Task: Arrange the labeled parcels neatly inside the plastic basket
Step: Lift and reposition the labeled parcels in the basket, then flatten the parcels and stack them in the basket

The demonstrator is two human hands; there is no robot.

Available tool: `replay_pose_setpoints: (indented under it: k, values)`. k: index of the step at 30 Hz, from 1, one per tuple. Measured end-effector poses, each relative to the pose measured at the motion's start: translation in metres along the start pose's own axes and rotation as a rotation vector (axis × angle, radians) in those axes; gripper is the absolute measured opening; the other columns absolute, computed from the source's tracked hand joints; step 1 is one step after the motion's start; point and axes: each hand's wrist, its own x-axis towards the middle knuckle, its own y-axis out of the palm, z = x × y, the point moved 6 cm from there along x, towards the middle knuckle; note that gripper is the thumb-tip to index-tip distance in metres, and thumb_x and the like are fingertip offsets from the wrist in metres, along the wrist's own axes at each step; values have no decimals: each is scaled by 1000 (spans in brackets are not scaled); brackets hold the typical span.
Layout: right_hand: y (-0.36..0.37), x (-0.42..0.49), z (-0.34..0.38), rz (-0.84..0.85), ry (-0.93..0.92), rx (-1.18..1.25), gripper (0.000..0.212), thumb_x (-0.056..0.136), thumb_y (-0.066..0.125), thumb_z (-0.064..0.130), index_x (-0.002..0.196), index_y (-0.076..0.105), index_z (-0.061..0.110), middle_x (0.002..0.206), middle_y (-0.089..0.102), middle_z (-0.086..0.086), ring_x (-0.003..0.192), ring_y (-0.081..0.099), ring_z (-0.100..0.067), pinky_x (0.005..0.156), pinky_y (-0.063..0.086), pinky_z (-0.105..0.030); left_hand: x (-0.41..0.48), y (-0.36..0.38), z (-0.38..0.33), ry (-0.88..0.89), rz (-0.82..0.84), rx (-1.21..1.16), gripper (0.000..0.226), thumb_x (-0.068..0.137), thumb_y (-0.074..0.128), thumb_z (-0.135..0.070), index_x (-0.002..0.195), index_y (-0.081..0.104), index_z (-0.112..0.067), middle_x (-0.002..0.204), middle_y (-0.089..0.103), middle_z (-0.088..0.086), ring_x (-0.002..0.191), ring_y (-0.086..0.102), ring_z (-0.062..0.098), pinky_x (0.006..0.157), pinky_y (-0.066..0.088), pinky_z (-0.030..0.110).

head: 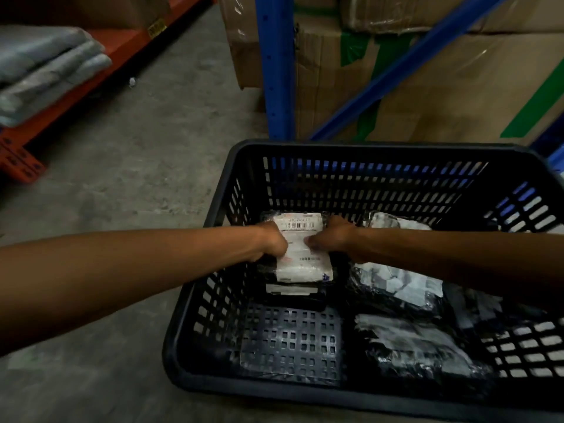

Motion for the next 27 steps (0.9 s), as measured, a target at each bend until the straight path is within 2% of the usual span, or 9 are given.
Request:
replay_pose_setpoints:
  k: [5,7,9,11,13,16,19,24,27]
  values:
    - [-12,-15,10,63,14,28,21,89,68,7,110,66,5,116,67,-10,112,62,-29,97,53,-42,1,1,-8,20,-96,162,56,89,55,-5,144,43,-1,142,50,18,125,54,31,101,51,35]
    - [-35,-34,16,-11,-61,-9,8,90,66,8,88,62,14,100,66,-6,99,63,-22,93,54,-38,-10,6,-15,71,-153,363,78,90,60,-22,154,21,-2,158,28,20,142,36,34,112,41,37]
    - [-66,-57,12,-151,-171,-162,4,89,66,9,93,66,11,105,69,-11,95,65,-24,92,57,-40,-27,22,-23,240,-190,560,97,90,60,-33,157,-4,-5,166,-4,15,153,4,34,122,21,41]
    - [-91,-84,-4,-297,-281,-531,32,88,67,19,115,66,2,115,70,-18,104,66,-32,92,55,-43,-42,48,-38,549,-203,732,101,88,59,-35,157,-9,-6,166,-14,11,154,-8,29,124,12,42]
    - [-100,-104,-38,-323,-294,-896,57,88,65,30,136,51,2,126,65,-20,111,63,-34,89,53,-36,-50,80,-48,800,-192,968,102,86,58,-33,156,-11,-5,165,-17,12,153,-13,27,125,7,41]
    - [-89,-112,-102,-76,-230,-1190,91,89,57,27,156,2,-1,165,9,-24,148,27,-33,114,33,-34,-40,116,-60,891,-180,1211,105,87,57,-33,154,-17,-2,162,-24,15,151,-21,29,125,1,43]
    - [-80,-109,-133,-24,-319,-1336,94,93,50,23,152,-20,-2,160,-25,-25,152,-14,-35,124,10,-43,-28,138,-67,893,-261,1288,104,87,55,-32,151,-19,4,160,-26,23,149,-23,35,123,-5,45]
    - [-75,-95,-140,-181,-400,-1343,78,99,34,17,149,-21,-7,159,-23,-30,150,-13,-42,123,15,-51,-18,138,-66,1074,-425,1305,89,95,44,-33,151,-10,9,161,-12,29,151,-10,42,122,-2,46]
    - [-73,-92,-139,-185,-412,-1336,84,96,41,16,147,-20,-9,158,-21,-33,150,-10,-45,123,17,-51,-13,133,-66,1116,-414,1293,87,96,41,-37,152,-9,8,162,-10,28,151,-9,40,125,1,46]
